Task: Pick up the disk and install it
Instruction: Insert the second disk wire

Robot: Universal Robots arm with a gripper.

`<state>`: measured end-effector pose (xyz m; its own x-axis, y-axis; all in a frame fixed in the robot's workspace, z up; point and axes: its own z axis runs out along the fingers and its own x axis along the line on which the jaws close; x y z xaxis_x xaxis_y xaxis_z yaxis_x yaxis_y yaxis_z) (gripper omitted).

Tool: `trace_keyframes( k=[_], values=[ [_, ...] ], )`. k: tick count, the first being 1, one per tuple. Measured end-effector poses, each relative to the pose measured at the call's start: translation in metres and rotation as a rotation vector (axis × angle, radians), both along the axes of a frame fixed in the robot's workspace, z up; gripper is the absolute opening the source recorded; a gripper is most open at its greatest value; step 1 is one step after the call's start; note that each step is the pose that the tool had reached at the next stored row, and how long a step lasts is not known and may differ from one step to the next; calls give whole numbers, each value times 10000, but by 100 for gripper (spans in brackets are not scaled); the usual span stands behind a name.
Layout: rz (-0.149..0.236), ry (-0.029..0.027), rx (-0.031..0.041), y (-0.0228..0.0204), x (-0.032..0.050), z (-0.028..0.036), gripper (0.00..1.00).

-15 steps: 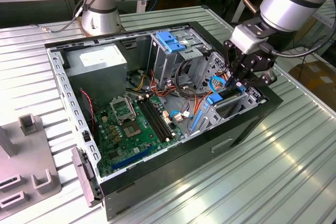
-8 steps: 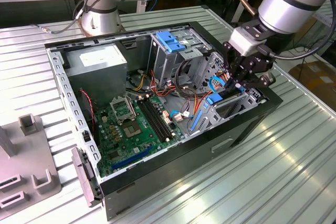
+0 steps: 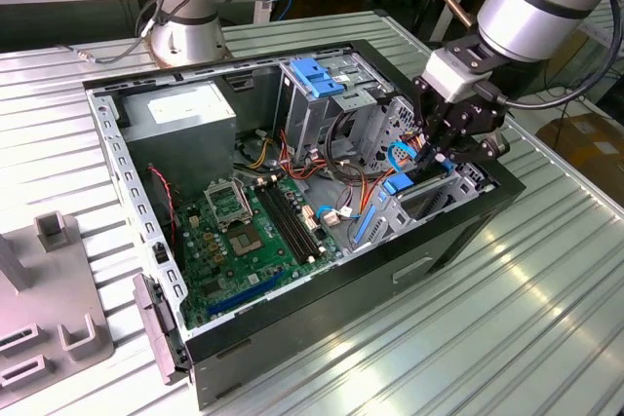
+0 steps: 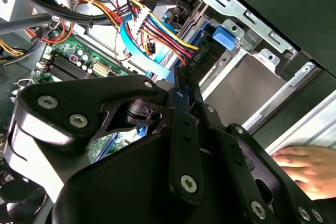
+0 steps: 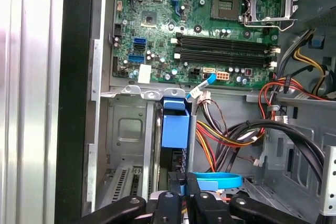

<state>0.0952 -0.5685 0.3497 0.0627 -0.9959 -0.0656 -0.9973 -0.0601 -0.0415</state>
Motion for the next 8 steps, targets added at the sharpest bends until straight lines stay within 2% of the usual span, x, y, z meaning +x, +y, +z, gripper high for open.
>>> trace_keyframes(
  k=[8],
  values=[
    [-1,0,71,0,0,-43,16]
  ],
)
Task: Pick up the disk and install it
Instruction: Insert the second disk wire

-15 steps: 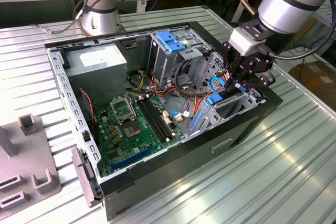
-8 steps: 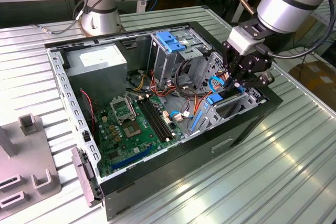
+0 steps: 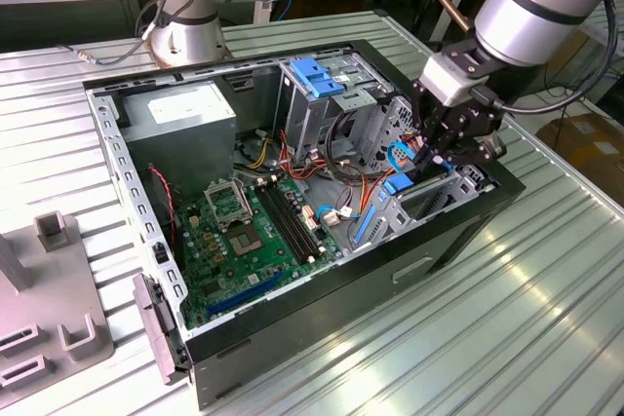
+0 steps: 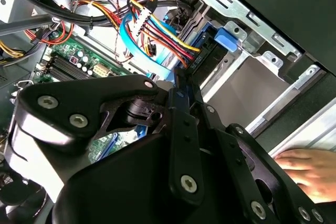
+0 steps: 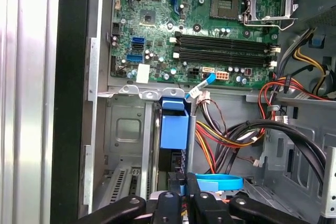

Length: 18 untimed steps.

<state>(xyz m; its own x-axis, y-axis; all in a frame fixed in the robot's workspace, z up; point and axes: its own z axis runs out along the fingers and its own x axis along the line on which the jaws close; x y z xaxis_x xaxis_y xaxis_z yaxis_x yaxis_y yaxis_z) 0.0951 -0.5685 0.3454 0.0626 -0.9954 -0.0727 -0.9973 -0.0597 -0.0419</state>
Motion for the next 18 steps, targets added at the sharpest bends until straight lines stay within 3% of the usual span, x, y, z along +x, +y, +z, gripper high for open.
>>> trace_keyframes(
  k=[11,12,16,18],
  values=[
    [2,-1,50,1,1,-74,18],
    [1,-4,35,0,1,-49,24],
    [1,-6,33,0,0,114,24],
    [1,-6,35,0,0,127,24]
  ],
)
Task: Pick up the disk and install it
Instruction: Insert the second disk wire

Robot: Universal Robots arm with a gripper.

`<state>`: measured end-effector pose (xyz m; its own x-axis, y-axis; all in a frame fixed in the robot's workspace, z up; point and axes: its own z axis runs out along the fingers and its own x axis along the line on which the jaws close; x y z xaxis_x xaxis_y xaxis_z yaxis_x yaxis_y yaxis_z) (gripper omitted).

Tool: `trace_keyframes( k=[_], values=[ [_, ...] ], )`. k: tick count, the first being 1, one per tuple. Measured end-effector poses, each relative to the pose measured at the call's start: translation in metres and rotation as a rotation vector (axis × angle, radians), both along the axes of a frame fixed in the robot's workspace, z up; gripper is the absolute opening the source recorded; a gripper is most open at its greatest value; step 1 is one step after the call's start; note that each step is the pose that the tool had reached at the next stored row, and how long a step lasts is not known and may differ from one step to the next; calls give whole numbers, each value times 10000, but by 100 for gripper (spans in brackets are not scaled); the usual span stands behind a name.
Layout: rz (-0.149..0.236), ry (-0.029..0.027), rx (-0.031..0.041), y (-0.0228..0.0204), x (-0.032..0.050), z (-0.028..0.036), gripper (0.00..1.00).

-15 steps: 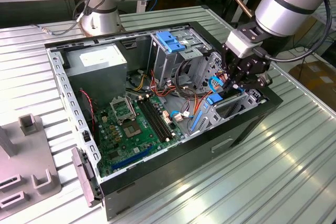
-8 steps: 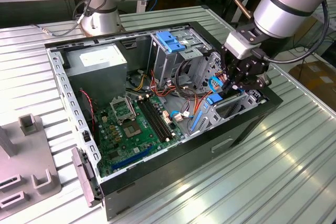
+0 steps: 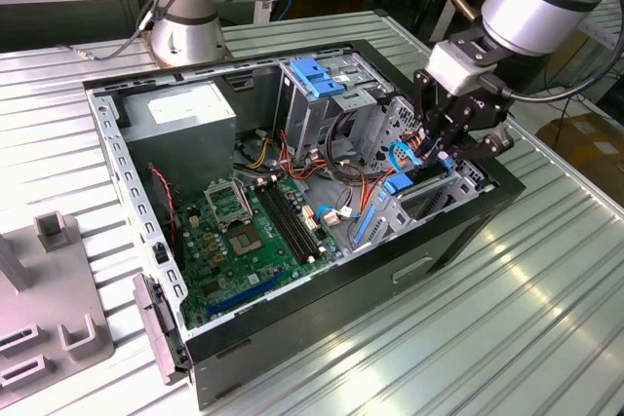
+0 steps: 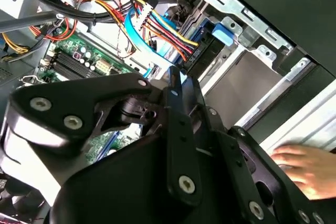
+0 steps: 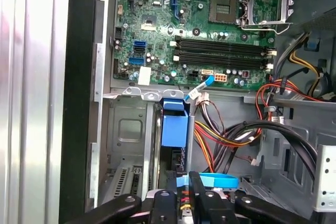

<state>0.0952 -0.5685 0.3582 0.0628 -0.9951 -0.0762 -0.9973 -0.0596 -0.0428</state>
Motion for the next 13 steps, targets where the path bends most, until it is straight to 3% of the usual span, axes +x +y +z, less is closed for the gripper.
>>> trace_keyframes(
  k=[2,4,13],
  values=[
    [-1,0,-3,0,0,4,23],
    [0,0,-3,0,0,5,10],
    [0,0,-3,0,0,14,10]
  ],
)
